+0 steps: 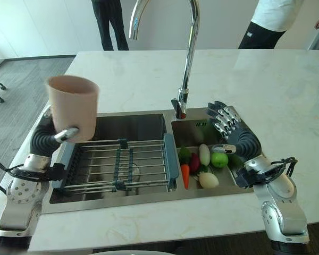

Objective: Place the dishes in the dishwasher.

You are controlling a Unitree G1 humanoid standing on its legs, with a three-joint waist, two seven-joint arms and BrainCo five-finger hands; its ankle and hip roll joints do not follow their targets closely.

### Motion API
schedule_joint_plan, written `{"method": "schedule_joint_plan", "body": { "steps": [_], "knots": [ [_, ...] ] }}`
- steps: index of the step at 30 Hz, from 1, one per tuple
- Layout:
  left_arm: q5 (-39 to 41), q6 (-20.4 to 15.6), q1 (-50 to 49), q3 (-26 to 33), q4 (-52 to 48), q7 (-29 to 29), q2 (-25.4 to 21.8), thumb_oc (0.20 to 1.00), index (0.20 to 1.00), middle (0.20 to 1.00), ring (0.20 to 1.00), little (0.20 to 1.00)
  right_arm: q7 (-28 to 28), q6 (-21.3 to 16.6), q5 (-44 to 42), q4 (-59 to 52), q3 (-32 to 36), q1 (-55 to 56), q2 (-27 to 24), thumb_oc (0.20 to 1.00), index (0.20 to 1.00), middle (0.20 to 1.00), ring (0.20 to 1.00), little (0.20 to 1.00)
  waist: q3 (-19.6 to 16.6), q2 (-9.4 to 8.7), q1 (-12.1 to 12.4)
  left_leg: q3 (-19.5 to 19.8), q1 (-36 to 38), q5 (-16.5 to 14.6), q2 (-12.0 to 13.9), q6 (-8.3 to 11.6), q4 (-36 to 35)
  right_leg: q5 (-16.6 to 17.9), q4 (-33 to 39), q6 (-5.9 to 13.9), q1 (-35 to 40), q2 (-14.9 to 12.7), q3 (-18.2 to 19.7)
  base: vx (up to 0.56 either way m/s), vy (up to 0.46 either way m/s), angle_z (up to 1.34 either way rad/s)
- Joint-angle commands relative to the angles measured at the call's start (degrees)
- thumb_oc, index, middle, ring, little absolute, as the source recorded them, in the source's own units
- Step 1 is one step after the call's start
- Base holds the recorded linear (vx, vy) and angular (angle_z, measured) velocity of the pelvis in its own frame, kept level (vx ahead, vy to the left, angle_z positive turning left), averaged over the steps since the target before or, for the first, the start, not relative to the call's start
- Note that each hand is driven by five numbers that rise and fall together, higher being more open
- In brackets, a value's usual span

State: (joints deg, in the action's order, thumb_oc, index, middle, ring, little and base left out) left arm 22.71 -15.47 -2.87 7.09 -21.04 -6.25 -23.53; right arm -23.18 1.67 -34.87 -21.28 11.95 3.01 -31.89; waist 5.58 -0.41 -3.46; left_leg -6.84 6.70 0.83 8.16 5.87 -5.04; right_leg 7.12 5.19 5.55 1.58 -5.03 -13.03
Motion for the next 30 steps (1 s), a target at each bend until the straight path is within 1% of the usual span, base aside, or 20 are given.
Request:
{"method": "schedule_joint_plan", "body": {
  "steps": [1,2,3,4,5,6,7,9,10,12,13,14,16,18,19,21,24,27,28,30],
  "knots": [
    [9.9,-6.68,3.04,-0.51,-3.48,-5.68,-2.49,0.2,0.2,0.2,0.2,0.2,2.08,-5.45,-0.84,-5.43,2.73,-3.61,-0.46,1.0,1.0,1.0,1.0,1.0,0.49,0.56,0.24,-7.56,-1.7,3.58,6.96,4.1,0.04,-8.05,-0.19,1.15,4.83,0.06,-0.43,-0.28,-0.075,0.11],
    [11.1,-7.25,3.51,-1.18,-3.77,-6.1,-2.13,0.2,0.2,0.2,0.2,0.2,2.61,-5.74,-0.84,-5.21,2.49,-4.32,-1.02,1.0,1.0,1.0,1.0,1.0,0.75,0.57,0.0,-9.22,-0.81,3.83,6.24,3.99,0.04,-7.81,-0.19,0.98,4.43,0.16,-0.87,-0.37,-0.069,0.08],
    [12.25,-7.67,4.09,-1.84,-4.07,-6.29,-1.86,0.2,0.2,0.2,0.2,0.2,3.53,-5.96,-1.43,-4.74,2.39,-5.31,-2.33,1.0,1.0,1.0,1.0,1.0,1.19,0.22,-0.37,-12.59,-0.39,3.49,5.16,3.78,3.35,-7.45,-0.19,0.72,4.11,-0.11,-1.72,-0.5,-0.082,0.07],
    [12.74,-8.14,6.16,-3.06,-4.76,-5.38,-1.04,0.2,0.2,0.2,0.2,0.2,4.33,-6.57,-2.25,-3.96,2.16,-6.92,-3.65,1.0,1.0,1.0,1.0,1.0,2.18,-1.0,-0.4,-12.42,-3.3,0.71,2.26,2.85,17.56,-6.63,-0.19,-0.3,3.52,-0.61,-1.86,-0.56,-0.048,0.06],
    [12.37,-7.76,7.63,-3.73,-5.11,-4.84,-0.33,0.2,0.2,0.2,0.2,0.2,4.56,-7.16,-1.88,-3.62,2.1,-7.39,-3.72,1.0,1.0,1.0,1.0,1.0,2.37,-1.42,-0.81,-11.8,-4.0,-2.24,-0.02,1.81,22.03,-5.9,-0.19,-0.4,2.76,-1.01,-1.92,-0.47,-0.016,0.05],
    [12.43,-7.72,8.02,-3.88,-5.17,-4.9,-0.15,0.2,0.2,0.2,0.2,0.2,4.73,-7.4,-1.63,-3.52,2.1,-7.5,-3.68,1.0,1.0,1.0,1.0,1.0,2.38,-1.49,-0.94,-11.72,-4.19,-2.91,-0.5,1.52,22.69,-5.7,-0.19,-0.36,2.51,-1.12,-1.92,-0.34,0.083,0.07],
    [12.21,-7.51,9.12,-4.35,-5.27,-4.7,0.45,0.2,0.2,0.2,0.2,0.2,4.82,-8.05,-0.99,-3.39,1.89,-7.6,-3.15,1.0,1.0,1.0,1.0,1.0,2.37,-1.34,-1.8,-11.29,-2.78,-5.31,-2.7,0.92,23.22,-4.49,-0.19,-0.09,0.98,-1.26,-1.87,-0.32,0.131,0.14],
    [11.71,-7.1,10.56,-4.97,-4.77,-5.21,1.26,0.2,0.2,0.2,0.2,0.2,5.1,-9.27,-0.41,-3.18,2.03,-7.41,-2.21,1.0,1.0,1.0,1.0,1.0,2.37,-0.73,-3.43,-9.96,1.21,-9.07,-5.54,0.23,20.13,-2.33,-0.19,0.58,-1.54,-1.26,-2.14,-0.34,0.189,0.09],
    [11.92,-6.73,11.2,-5.27,-4.58,-5.54,1.34,0.2,0.2,0.2,0.2,0.2,5.7,-9.41,0.08,-3.47,2.19,-7.21,-1.71,1.0,1.0,1.0,1.0,1.0,2.24,-0.27,-4.3,-8.84,4.27,-12.02,-7.14,-0.42,15.82,-1.09,-0.19,1.25,-3.24,-1.17,-2.0,-0.22,0.168,0.09],
    [11.96,-6.6,11.44,-5.45,-4.46,-5.61,1.39,0.2,0.2,0.2,0.2,0.2,5.85,-9.31,0.17,-3.67,2.22,-7.11,-1.52,1.0,1.0,1.0,1.0,1.0,2.21,-0.02,-4.67,-8.48,5.59,-12.85,-7.65,-0.68,13.59,-0.52,-0.19,1.69,-4.0,-1.18,-1.96,-0.18,0.145,0.25],
    [11.97,-5.18,13.06,-6.4,-4.44,-5.97,1.06,0.2,0.2,0.2,0.2,0.2,6.69,-8.93,0.28,-4.57,2.82,-6.17,-0.63,1.0,1.0,1.0,1.0,1.0,2.39,0.83,-6.47,-6.48,9.68,-12.75,-10.03,-2.02,3.76,2.59,-0.19,3.75,-7.93,-1.17,-1.91,-0.34,0.205,0.15],
    [11.86,-4.59,13.82,-7.08,-4.51,-6.22,0.97,0.2,0.2,0.2,0.2,0.2,7.64,-8.57,0.4,-4.85,3.23,-5.6,-0.42,1.0,1.0,1.0,1.0,1.0,2.63,0.81,-6.92,-5.09,10.18,-12.2,-10.58,-2.36,1.81,3.38,-0.19,4.33,-9.34,-1.3,-1.74,-0.5,0.247,0.19],
    [11.43,-3.47,14.34,-8.31,-4.96,-6.58,0.97,0.2,0.2,0.2,0.2,0.2,7.83,-8.52,0.13,-4.78,3.28,-5.3,0.16,1.0,1.0,1.0,1.0,1.0,3.06,0.59,-7.0,-3.69,9.89,-11.67,-10.96,-3.24,0.04,3.9,-0.19,4.93,-11.08,-2.02,-2.06,-0.37,0.106,0.43],
    [10.98,-3.47,14.26,-9.04,-4.22,-6.43,0.43,0.2,0.2,0.2,0.2,0.2,7.52,-9.32,0.44,-4.57,2.54,-4.61,1.43,1.0,1.0,1.0,1.0,1.0,3.91,0.58,-7.83,-2.5,8.68,-11.48,-10.07,-4.48,0.04,3.99,-1.18,4.86,-11.33,-1.49,2.12,-0.37,0.086,0.21],
    [11.31,-3.34,14.39,-9.13,-3.84,-6.44,0.09,0.2,0.2,0.2,0.2,0.2,7.71,-9.38,0.03,-4.64,2.54,-4.43,1.61,1.0,1.0,1.0,1.0,1.0,3.95,0.13,-8.0,-2.63,7.89,-10.84,-10.05,-4.88,0.04,3.64,-2.11,4.68,-11.45,-1.43,2.85,-0.53,0.066,0.04],
    [12.93,-3.61,14.5,-8.42,-3.04,-7.08,-0.66,0.2,0.2,0.2,0.2,0.2,7.9,-10.08,-1.17,-4.14,2.88,-5.22,1.13,1.0,1.0,1.0,1.0,1.0,3.43,0.57,-6.7,-5.61,4.69,-7.13,-7.55,-4.77,0.04,-0.63,-10.12,3.71,-8.86,-2.26,0.5,-0.58,0.03,0.15],
    [12.31,-4.41,14.58,-8.62,-3.67,-6.14,-1.08,0.2,0.2,0.2,0.2,0.2,8.29,-11.03,0.11,-4.59,1.44,-6.03,1.53,1.0,1.0,1.0,1.0,1.0,2.69,1.08,-5.43,-6.18,2.83,-5.8,-6.52,-4.88,0.04,-3.69,-11.73,2.84,-5.1,-3.92,0.71,-0.25,-0.04,-0.17],
    [11.94,-5.72,14.96,-9.11,-2.98,-5.33,-1.8,0.2,0.2,0.2,0.2,0.2,9.19,-11.68,1.36,-5.72,0.15,-5.75,1.69,1.0,1.0,1.0,1.0,1.0,1.5,0.74,-5.01,-4.56,1.9,-5.37,-6.51,-5.47,0.04,-6.16,-11.45,2.61,-0.42,-4.05,4.71,-0.19,-0.15,-0.26],
    [11.78,-6.38,15.1,-9.22,-2.83,-4.97,-2.11,0.2,0.2,0.2,0.2,0.2,9.7,-11.78,1.23,-6.23,-0.02,-5.72,1.51,1.0,1.0,1.0,1.0,1.0,0.96,0.47,-5.11,-3.5,1.85,-5.37,-6.54,-5.73,0.04,-7.85,-10.06,2.69,1.1,-3.2,7.42,-0.17,-0.176,-0.06],
    [11.71,-6.41,15.26,-9.23,-2.9,-4.84,-2.15,0.2,0.2,0.2,0.2,0.2,9.77,-11.75,0.96,-6.5,-0.03,-5.74,1.48,1.0,1.0,1.0,1.0,1.0,0.69,0.27,-4.95,-3.28,1.57,-4.97,-6.53,-5.77,0.04,-8.05,-8.54,2.5,1.76,-2.75,8.08,-0.12,-0.124,-0.12]
  ]
}}
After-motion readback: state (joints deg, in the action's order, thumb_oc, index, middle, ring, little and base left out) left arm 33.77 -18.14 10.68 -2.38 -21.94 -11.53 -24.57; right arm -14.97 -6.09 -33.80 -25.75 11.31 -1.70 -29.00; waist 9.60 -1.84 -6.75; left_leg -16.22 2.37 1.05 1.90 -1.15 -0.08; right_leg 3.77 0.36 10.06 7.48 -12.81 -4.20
